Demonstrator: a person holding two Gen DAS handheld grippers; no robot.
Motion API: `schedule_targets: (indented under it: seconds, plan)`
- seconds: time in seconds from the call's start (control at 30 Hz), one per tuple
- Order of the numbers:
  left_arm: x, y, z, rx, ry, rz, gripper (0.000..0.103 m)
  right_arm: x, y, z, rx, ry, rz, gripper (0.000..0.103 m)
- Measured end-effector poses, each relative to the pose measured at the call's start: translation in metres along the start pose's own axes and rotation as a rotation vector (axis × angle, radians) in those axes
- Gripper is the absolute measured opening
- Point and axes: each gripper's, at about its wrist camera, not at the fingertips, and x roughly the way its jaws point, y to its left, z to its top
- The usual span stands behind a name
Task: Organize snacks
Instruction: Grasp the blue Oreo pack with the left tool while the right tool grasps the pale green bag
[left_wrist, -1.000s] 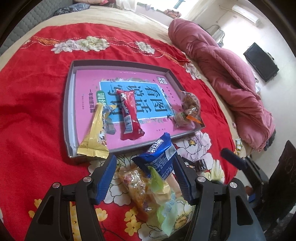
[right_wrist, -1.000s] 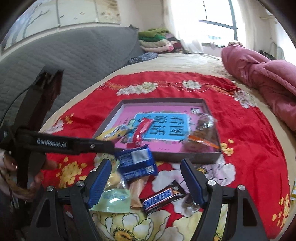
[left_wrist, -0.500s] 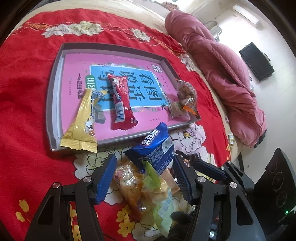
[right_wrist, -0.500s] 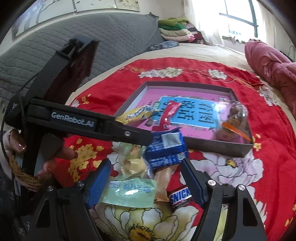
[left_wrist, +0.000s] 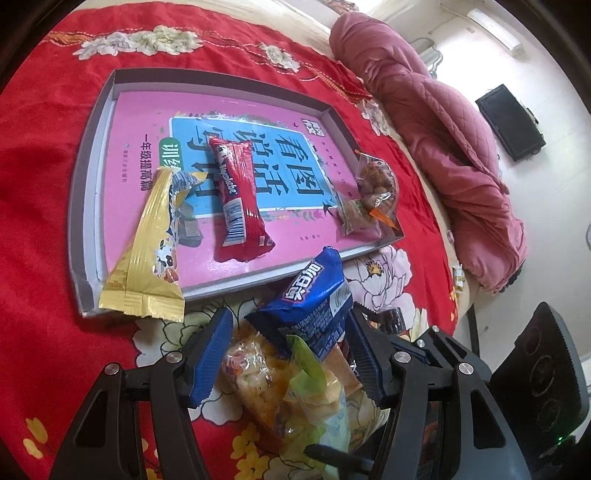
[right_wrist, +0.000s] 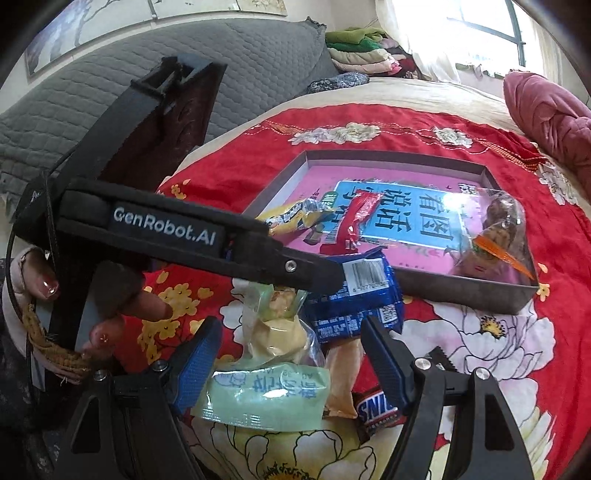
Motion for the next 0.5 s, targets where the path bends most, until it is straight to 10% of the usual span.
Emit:
schedule_targets:
  seconds: [0.5]
  plan:
    - [0.017,-0.002,0.004,0.011,0.034,0.009,0.065,0.02,-0.003,-0.001,-0.012,0.009,0.021,0.064]
